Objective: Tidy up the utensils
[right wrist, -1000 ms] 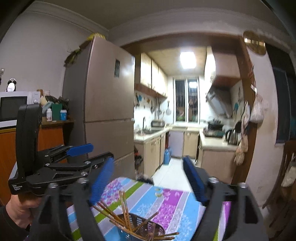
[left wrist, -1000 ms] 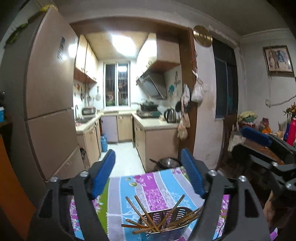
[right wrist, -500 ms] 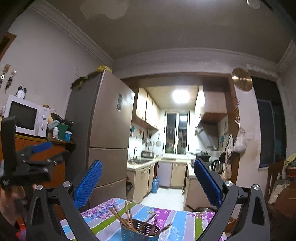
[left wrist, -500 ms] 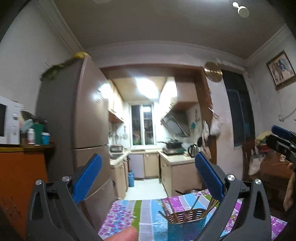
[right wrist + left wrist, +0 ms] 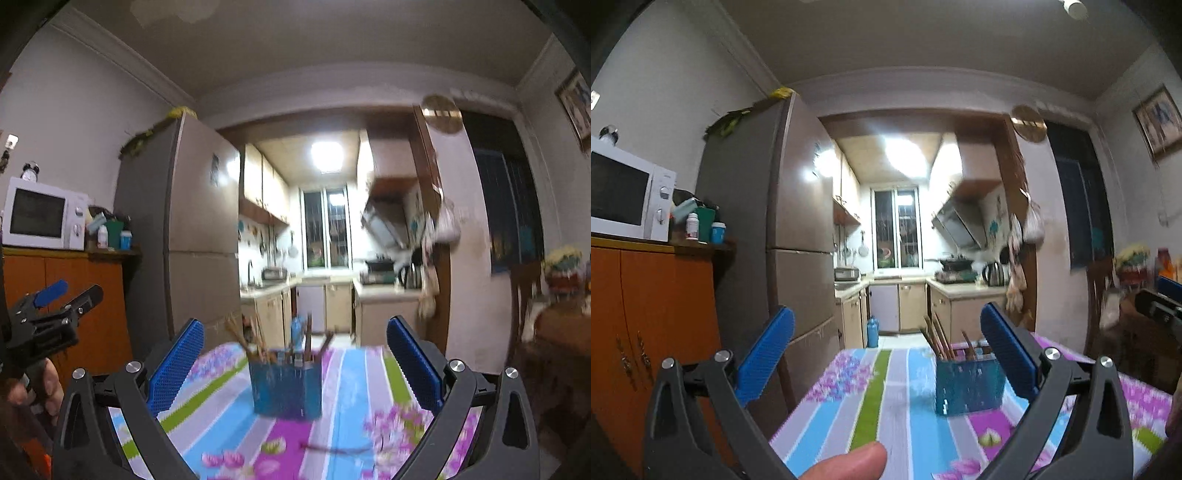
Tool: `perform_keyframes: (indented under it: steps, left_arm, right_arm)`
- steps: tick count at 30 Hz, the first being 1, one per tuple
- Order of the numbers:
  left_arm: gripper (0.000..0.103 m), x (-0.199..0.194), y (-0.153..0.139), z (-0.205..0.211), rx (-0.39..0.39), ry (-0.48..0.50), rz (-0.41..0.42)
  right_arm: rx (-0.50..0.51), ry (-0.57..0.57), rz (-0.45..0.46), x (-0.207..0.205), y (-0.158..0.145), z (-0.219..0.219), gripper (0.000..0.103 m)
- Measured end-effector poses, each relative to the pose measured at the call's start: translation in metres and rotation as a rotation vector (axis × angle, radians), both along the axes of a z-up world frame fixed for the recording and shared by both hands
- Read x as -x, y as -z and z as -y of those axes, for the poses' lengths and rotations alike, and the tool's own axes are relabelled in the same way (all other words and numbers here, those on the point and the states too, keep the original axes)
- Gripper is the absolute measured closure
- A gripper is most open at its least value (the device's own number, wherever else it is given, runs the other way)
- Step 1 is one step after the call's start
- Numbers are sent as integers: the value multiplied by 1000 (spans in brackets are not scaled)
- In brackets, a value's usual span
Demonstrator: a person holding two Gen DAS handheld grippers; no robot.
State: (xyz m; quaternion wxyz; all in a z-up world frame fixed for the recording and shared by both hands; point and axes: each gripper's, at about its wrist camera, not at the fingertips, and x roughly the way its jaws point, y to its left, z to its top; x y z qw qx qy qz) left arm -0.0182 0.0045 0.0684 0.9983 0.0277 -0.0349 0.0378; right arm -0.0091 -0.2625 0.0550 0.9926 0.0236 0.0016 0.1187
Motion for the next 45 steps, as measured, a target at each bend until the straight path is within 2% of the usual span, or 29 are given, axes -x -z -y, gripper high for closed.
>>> perform_keyframes:
  steps: [5,14,22,27,33,45]
  left_arm:
    - [5,0,18,7,-22,22,-40]
    - [5,6,26,10,-33,25,-63]
    - [5,14,33,19,-48,42,-47]
    - [5,22,44,25,-57,25,30]
    - [5,31,47,29,-55,29,81]
    - [5,28,45,35,-52,39,51]
  right_arm:
    - [33,6,-33,7,18,-9,5]
    - [31,21,-41,16,20,-7,5]
    - [39,16,-25,22,23,-10,5]
    - [25,32,22,26,32,-8,5]
    - [12,40,55,30,40,-6,5]
    - [25,28,49,30,36,-6,5]
